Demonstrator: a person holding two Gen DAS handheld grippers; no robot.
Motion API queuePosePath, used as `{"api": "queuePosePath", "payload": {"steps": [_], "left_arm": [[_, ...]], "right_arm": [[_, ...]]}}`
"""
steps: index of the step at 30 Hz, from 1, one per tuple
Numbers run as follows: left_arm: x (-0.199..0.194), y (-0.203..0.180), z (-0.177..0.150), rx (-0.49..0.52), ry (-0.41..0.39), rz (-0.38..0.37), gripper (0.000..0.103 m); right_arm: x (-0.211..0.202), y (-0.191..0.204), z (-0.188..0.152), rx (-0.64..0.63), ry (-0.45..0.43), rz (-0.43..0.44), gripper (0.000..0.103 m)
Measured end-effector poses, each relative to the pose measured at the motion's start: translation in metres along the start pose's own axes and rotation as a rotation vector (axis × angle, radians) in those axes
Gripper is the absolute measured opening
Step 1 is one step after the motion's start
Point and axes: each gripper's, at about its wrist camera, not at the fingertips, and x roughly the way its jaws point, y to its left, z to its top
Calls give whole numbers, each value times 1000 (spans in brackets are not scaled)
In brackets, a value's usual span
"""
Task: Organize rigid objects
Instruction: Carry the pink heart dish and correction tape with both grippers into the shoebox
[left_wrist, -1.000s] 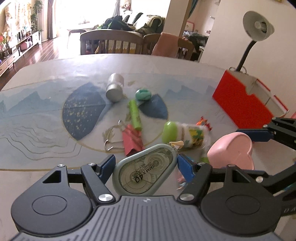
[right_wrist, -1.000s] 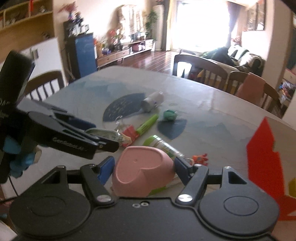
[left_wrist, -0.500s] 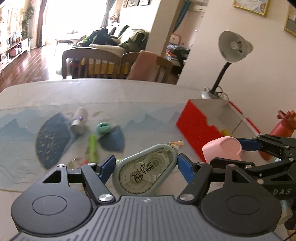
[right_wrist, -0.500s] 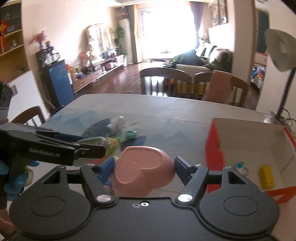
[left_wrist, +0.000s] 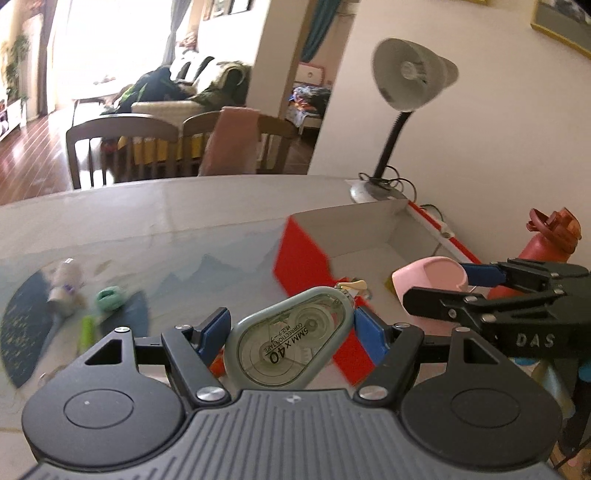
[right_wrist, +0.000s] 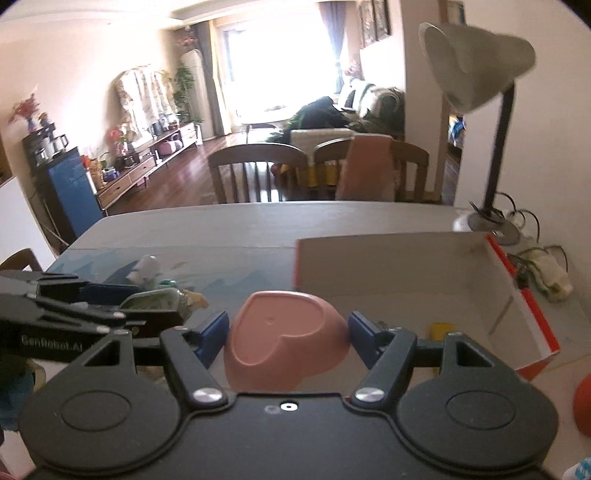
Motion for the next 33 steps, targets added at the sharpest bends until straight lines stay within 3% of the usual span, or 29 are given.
{"api": "queuePosePath", "payload": {"steps": [20,33], "left_arm": [[115,-111,39,159,145,-23,73],[199,-138,39,215,334,29,73]], "right_arm": [[53,-137,19,147,102,-143,70],[110,-154,12,150,279,-179,70]]}}
